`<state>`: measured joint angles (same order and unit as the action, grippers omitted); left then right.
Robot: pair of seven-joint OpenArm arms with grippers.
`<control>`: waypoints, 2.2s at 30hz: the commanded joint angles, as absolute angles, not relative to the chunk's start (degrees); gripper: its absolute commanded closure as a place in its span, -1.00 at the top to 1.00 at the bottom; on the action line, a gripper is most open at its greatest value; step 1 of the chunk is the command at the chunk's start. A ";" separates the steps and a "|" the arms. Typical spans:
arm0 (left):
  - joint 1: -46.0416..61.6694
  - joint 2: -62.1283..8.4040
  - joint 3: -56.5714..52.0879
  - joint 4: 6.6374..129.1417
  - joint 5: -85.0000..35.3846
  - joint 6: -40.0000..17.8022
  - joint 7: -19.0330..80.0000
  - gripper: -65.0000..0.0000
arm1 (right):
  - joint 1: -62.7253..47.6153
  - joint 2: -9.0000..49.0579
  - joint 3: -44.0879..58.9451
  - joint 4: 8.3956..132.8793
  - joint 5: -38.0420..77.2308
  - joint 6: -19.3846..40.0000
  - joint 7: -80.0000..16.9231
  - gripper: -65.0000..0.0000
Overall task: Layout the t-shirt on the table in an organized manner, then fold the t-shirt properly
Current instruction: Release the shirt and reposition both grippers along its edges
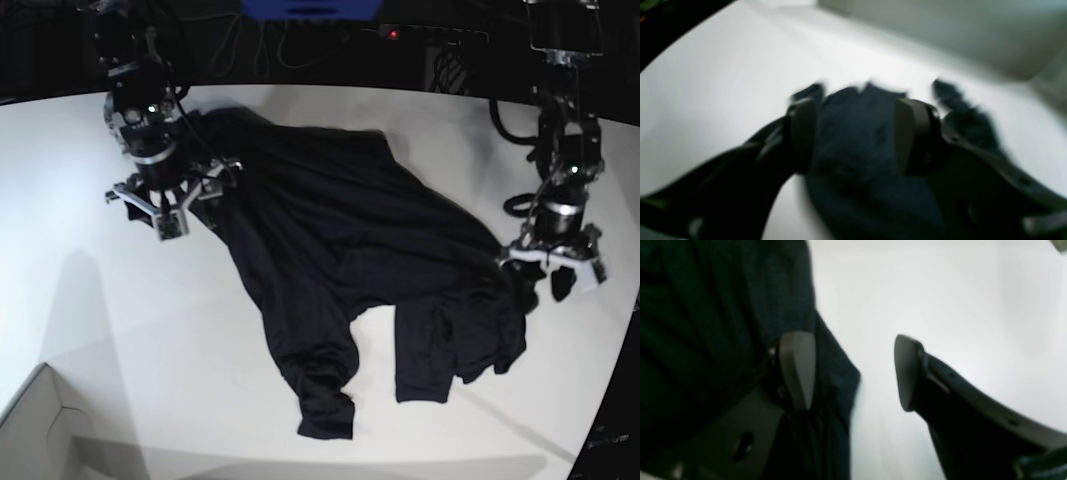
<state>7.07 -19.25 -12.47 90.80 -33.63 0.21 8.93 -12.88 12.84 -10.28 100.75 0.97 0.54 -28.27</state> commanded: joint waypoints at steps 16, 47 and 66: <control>23.25 -17.19 -32.22 95.25 -33.89 -0.22 7.25 0.11 | 0.57 12.70 -18.15 84.97 0.84 0.40 -26.51 0.17; 20.62 -15.08 -34.07 95.43 -33.89 -0.31 7.34 0.11 | 1.36 10.24 5.93 90.86 0.75 0.31 -26.68 -1.00; -4.97 -15.25 -11.91 83.38 -33.19 0.13 7.43 0.11 | -9.98 8.04 12.35 99.56 0.75 0.40 -26.95 -0.13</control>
<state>-3.88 -14.52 -11.51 82.41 -33.06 0.14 9.19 -10.55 7.60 12.19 98.30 0.80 0.49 -28.53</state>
